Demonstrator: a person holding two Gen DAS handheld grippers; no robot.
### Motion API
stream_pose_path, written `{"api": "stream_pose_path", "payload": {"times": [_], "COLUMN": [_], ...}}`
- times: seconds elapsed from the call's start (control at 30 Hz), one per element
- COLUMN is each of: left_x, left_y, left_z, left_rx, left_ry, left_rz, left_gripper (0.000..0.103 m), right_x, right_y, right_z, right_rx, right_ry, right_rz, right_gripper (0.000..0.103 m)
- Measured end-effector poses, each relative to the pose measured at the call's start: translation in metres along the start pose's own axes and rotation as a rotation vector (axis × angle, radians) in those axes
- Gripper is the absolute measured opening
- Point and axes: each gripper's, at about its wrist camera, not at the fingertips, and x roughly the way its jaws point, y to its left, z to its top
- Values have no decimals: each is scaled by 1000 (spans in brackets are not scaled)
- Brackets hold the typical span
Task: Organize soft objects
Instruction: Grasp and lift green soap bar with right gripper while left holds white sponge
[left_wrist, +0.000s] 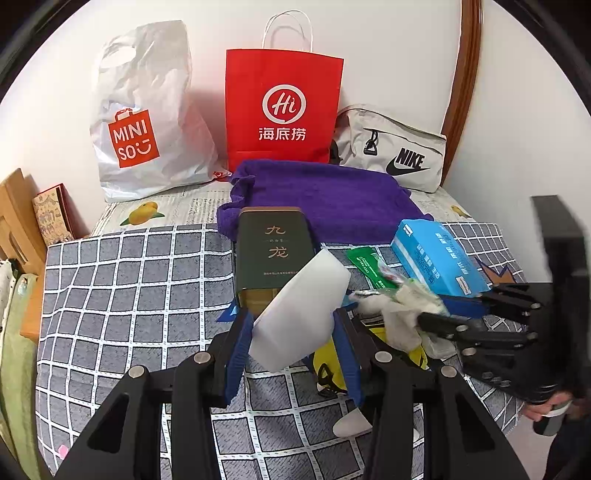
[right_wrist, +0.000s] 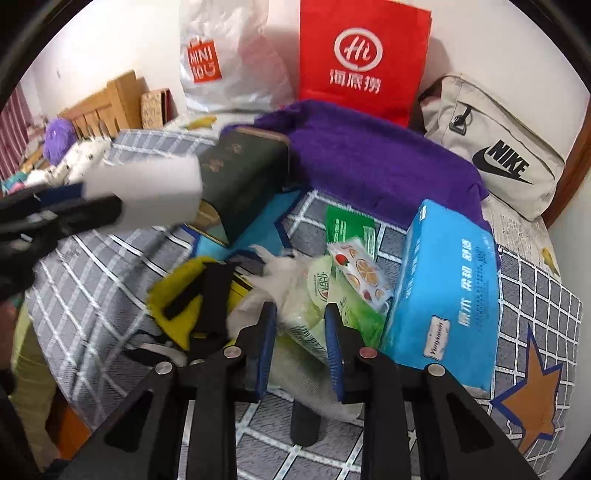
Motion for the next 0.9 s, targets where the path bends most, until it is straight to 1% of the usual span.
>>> {"api": "stream_pose_path", "payload": {"times": [0.07,0.2,0.3,0.43,0.5,0.57,0.63,0.77,0.83,0.9], "left_x": [0,0,1,1,1,2,2,2,1,1], "left_y": [0,2,4,3,1,-1,-2,-4,-5,-7], "left_z": [-1,-4,-5,-6,-8,-8,-9,-9,-8,-8], "left_rx": [-2,-9,-20,-24,-18,-16,-14,-12,-10,-5], "left_ry": [-1,-4,-3,-1,0,5,9,9,10,11], "left_rz": [-4,-14,-23,-25,-18,-16,-13,-18,-19,-19], "left_gripper": [42,42,42,42,42,42,42,42,42,42], "right_x": [-12,-29,-27,-13,-13,-15,-16,-12,-10,-7], "right_y": [0,0,6,12,9,3,-2,-11,-10,-4], "right_z": [0,-9,-19,-31,-35,-38,-42,-50,-51,-51], "right_rx": [7,20,22,6,19,32,34,44,33,1], "right_ry": [-10,-5,23,54,45,45,48,64,62,50], "right_rz": [13,67,105,82,92,90,58,49,51,30], "right_gripper": [25,25,25,28,33,46,51,51,51,51]}}
